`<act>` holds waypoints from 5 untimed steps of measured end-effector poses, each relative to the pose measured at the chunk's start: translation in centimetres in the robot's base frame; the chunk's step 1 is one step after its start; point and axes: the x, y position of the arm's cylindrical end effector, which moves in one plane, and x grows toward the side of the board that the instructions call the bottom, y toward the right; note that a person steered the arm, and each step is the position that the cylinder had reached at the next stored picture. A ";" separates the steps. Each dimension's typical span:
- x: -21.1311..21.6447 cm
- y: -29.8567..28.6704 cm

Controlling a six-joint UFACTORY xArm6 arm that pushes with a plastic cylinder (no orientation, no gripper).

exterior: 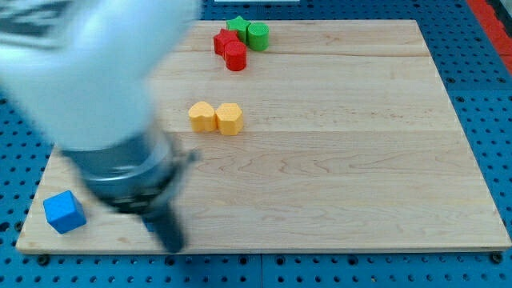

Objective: Push the blue triangle away from the blue cube

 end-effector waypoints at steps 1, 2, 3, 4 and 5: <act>0.4 3.9; -2.5 6.5; -9.7 2.8; -9.9 -6.9; -6.5 -8.4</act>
